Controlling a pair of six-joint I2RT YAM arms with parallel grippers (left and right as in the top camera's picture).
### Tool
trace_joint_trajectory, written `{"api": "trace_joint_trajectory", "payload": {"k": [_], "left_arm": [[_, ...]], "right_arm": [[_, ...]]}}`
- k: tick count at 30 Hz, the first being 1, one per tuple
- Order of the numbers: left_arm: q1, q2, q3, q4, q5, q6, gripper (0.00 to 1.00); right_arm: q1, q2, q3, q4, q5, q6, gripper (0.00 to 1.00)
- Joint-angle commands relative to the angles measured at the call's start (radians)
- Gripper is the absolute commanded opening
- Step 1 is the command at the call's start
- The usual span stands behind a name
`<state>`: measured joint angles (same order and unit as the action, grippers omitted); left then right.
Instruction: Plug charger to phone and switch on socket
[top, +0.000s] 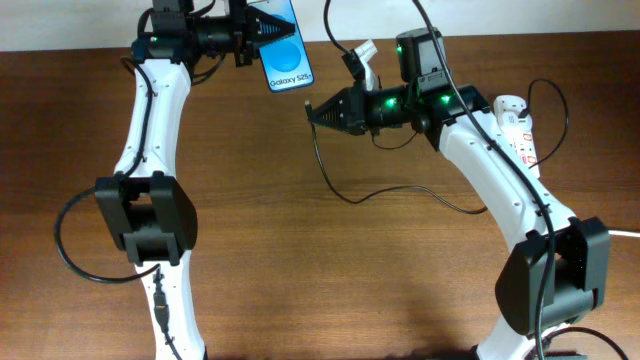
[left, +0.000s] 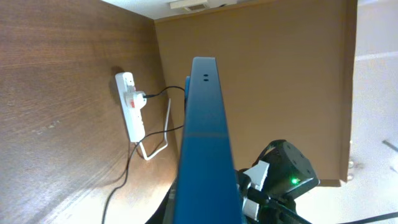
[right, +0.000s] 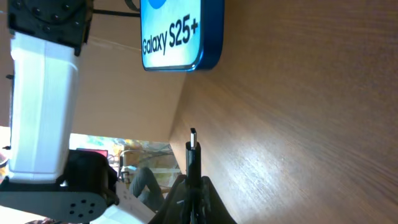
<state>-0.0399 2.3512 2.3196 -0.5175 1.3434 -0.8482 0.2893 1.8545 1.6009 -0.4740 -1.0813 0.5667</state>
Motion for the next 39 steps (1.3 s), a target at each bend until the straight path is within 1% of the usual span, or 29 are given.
{"api": "trace_joint_trajectory", "payload": {"k": [1, 6, 8, 15, 25, 39], "left_arm": [[-0.004, 0.005, 0.008, 0.009, 0.021, -0.050, 0.00], [-0.012, 0.005, 0.008, 0.010, 0.018, -0.050, 0.00], [-0.017, 0.005, 0.008, 0.021, 0.010, -0.073, 0.00], [-0.043, 0.005, 0.008, 0.169, -0.005, -0.173, 0.00], [-0.043, 0.005, 0.008, 0.173, -0.003, -0.177, 0.00], [-0.043, 0.005, 0.008, 0.173, 0.019, -0.177, 0.00]], "right_arm": [[0.006, -0.019, 0.019, 0.048, -0.019, 0.059, 0.04], [0.006, -0.018, 0.019, 0.121, -0.018, 0.122, 0.04], [0.006, -0.016, 0.019, 0.133, -0.018, 0.127, 0.04], [0.006, -0.016, 0.019, 0.142, -0.017, 0.130, 0.04], [-0.021, -0.016, 0.019, 0.165, -0.014, 0.149, 0.04], [-0.023, -0.016, 0.019, 0.188, -0.013, 0.149, 0.04]]}}
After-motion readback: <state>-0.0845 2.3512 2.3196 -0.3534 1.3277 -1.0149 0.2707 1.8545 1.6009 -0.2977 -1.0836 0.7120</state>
